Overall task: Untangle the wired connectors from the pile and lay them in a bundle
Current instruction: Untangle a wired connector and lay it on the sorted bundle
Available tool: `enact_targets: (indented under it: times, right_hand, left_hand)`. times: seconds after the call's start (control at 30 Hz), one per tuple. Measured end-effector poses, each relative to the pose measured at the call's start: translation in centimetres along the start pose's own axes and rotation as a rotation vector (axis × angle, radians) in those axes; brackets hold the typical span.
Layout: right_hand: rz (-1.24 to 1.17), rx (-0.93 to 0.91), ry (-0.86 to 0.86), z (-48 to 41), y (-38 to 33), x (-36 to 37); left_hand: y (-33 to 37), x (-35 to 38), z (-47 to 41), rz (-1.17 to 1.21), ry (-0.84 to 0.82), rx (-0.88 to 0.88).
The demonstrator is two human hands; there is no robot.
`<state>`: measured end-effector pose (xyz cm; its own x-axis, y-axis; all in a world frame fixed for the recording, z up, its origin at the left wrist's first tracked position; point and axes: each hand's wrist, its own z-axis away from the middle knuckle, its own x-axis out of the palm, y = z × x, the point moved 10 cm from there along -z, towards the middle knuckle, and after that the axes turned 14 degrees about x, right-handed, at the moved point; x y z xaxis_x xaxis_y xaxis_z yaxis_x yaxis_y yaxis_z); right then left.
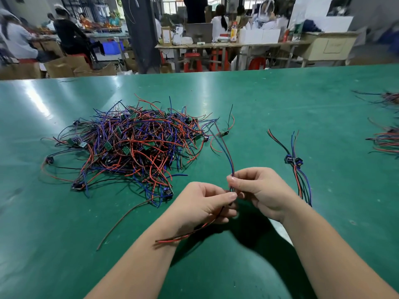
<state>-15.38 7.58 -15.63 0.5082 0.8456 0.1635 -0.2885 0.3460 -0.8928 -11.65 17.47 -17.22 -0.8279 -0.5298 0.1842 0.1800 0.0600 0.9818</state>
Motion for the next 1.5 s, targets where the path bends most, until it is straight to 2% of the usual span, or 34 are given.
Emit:
enact_targets:
  times: [0.23, 0.33, 0.5, 0.6, 0.7, 0.8, 0.87, 0.93, 1.03, 1.13, 1.27, 1.33, 1.4, 1.5]
  right_hand:
    - [-0.315, -0.007, 0.169, 0.2, -1.4, -4.7]
    - [-0.328, -0.033, 0.226, 0.6, -2.0, -6.4]
    - [-0.324, -0.013, 0.298, 0.7, -1.7, -7.3]
    - [-0.349, -0.015, 0.267, 0.4, -1.6, -6.7]
    - [-0.4, -0.018, 0.181, 0.0, -1.3, -5.7]
    - [-0.245, 0.032, 0.052, -0.1, -0.7, -3.1]
    - [-0.082, 0.066, -0.079, 0.1, 0.2, -0.6]
    - [-0.017, 0.068, -0.191, 0.5, 0.7, 1.7]
    - [-0.199, 0.029, -0.238, 0.5, 0.5, 3.1]
    - [-0.428, 0.016, -0.173, 0.0, 0.3, 2.2]
    - [-0.467, 0.0, -0.085, -0.3, -0.1, 0.6]
    - [-0.394, -0.046, -0.005, -0.3, -0.6, -0.5]
    - [-0.293, -0.086, 0.055, -0.3, -0.9, -1.1]
    - [-0.127, -0.104, 0.087, -0.1, -0.7, -0.7]
  left_hand:
    - [-0.6, 2.5, 1.7, -0.014, -0.266, -0.102]
    - [-0.8, 3.0, 2.4, -0.083, -0.371, -0.11]
    - [-0.7, 3.2, 2.8, -0.072, -0.439, -0.131]
    - [-0.6, 3.4, 3.1, -0.097, -0.487, -0.084]
    - [1.4, 3.1, 2.1, 0.016, -0.396, 0.062]
    - [3.7, 1.0, 0.6, 0.318, -0.107, 0.207]
    - [4.5, -0.8, 0.0, 0.374, 0.068, 0.317]
    - [5.0, -2.6, -0.1, 0.263, 0.226, 0.43]
    - [5.8, -3.8, 0.6, -0.06, 0.384, 0.584]
    - [6.1, -3.3, 1.1, -0.256, 0.39, 0.651]
    - [6.0, -1.7, 0.6, -0.333, 0.243, 0.643]
    - [5.0, -2.1, 0.1, -0.211, 0.27, 0.548]
    - [3.5, -1.9, -0.2, 0.036, 0.268, 0.397]
    - [2.0, -1.4, -0.3, 0.056, 0.245, 0.278]
